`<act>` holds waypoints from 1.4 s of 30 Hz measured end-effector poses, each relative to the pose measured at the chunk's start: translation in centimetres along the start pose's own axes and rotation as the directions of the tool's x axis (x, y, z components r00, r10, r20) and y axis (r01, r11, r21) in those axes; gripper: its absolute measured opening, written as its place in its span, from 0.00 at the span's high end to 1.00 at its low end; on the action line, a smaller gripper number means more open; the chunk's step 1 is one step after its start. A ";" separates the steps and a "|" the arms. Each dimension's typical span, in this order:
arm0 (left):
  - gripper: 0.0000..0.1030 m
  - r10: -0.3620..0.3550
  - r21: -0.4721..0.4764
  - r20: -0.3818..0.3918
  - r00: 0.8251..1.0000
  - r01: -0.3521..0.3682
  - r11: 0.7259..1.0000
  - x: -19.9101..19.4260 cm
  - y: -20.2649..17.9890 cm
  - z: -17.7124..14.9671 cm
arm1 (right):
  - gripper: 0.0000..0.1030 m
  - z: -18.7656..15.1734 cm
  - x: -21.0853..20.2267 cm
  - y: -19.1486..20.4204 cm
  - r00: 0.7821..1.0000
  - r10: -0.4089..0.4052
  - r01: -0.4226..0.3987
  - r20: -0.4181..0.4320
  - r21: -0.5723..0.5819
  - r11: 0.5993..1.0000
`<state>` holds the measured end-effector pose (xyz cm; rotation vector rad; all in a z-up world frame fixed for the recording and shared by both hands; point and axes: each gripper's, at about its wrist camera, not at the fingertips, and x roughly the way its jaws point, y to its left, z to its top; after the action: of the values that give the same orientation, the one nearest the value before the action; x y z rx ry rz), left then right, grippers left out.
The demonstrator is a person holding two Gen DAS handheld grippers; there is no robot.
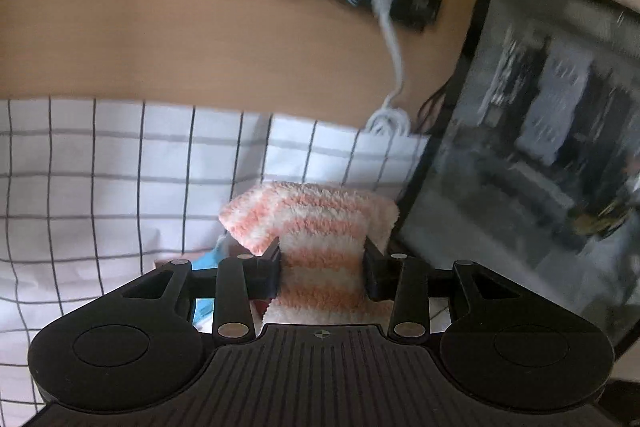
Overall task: Organize soft objects
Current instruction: 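Lower the striped sock into the pink box and open the left gripper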
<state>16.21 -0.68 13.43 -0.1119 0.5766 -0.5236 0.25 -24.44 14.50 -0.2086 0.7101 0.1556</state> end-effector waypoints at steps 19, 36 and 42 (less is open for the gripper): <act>0.57 0.090 0.009 -0.230 0.969 -0.090 0.996 1.4 0.8 -2.3 | 0.38 -0.1 0.3 0.6 1.000 -0.002 0.002 -0.024 -0.006 1.000; 0.59 0.051 -0.180 -0.211 0.976 -0.090 0.979 7.3 2.4 -3.0 | 0.38 0.1 0.3 0.1 1.000 -0.013 0.012 -0.020 -0.035 0.999; 0.60 -0.020 -0.207 -0.082 0.996 0.003 0.978 0.9 1.8 0.0 | 0.38 4.3 0.0 -1.1 0.994 -0.034 0.037 0.103 -0.032 0.999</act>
<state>17.65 0.44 12.58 -0.2918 0.7119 -0.4802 3.17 -24.50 17.79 -0.2434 0.6013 0.1433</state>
